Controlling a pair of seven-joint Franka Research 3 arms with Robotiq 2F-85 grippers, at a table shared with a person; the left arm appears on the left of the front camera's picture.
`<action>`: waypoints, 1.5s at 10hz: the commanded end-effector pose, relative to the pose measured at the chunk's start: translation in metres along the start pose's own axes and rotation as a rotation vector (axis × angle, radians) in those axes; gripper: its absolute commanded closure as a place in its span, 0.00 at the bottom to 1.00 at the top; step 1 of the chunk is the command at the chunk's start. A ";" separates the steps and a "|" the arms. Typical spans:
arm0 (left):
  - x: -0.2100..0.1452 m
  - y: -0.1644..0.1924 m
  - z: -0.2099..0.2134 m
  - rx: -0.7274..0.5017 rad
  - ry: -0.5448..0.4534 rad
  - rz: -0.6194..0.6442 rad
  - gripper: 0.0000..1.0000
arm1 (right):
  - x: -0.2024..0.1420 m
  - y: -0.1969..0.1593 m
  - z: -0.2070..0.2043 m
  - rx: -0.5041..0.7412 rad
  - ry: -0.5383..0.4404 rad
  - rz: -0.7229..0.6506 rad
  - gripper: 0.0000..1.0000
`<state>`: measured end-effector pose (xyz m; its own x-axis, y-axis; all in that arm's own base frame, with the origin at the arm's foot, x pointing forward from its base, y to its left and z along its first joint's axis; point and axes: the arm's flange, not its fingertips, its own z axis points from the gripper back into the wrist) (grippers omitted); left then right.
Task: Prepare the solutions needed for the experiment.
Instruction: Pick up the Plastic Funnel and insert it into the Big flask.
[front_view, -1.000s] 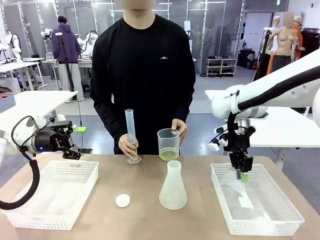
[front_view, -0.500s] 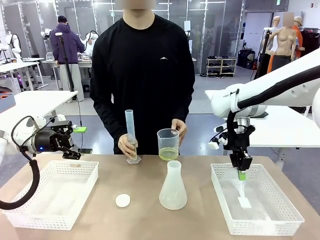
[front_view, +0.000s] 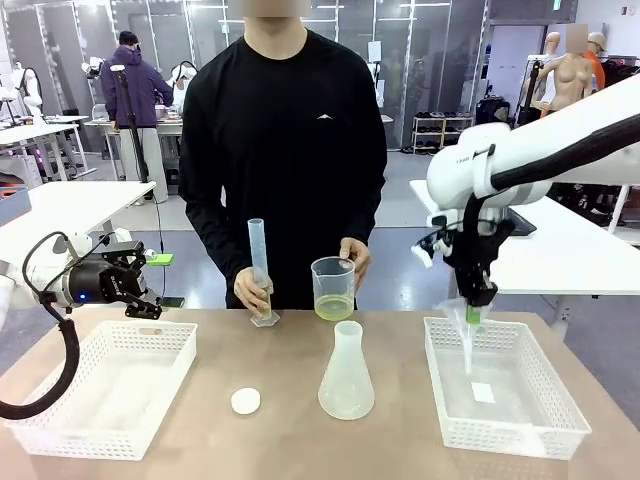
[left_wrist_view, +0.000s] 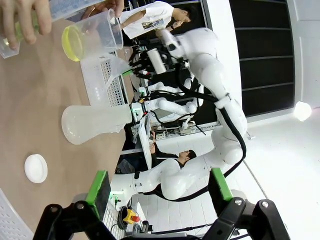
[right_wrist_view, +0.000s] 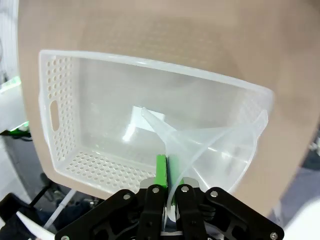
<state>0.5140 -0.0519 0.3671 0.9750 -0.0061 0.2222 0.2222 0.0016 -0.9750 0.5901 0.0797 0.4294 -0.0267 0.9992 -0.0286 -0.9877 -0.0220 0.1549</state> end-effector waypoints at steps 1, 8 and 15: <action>0.001 -0.002 -0.001 0.003 -0.001 0.003 0.00 | 0.003 0.049 0.019 -0.157 0.091 -0.075 1.00; 0.001 -0.002 -0.001 0.003 -0.001 0.003 0.00 | 0.018 0.159 0.082 -0.597 0.104 -0.090 1.00; 0.001 -0.002 -0.001 0.003 -0.001 0.003 0.00 | 0.020 0.168 0.096 -0.596 0.090 -0.058 1.00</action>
<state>0.5140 -0.0519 0.3667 0.9752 -0.0061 0.2215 0.2215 0.0016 -0.9752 0.4353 0.0981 0.5468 0.0352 0.9949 -0.0947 -0.9040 -0.0087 -0.4274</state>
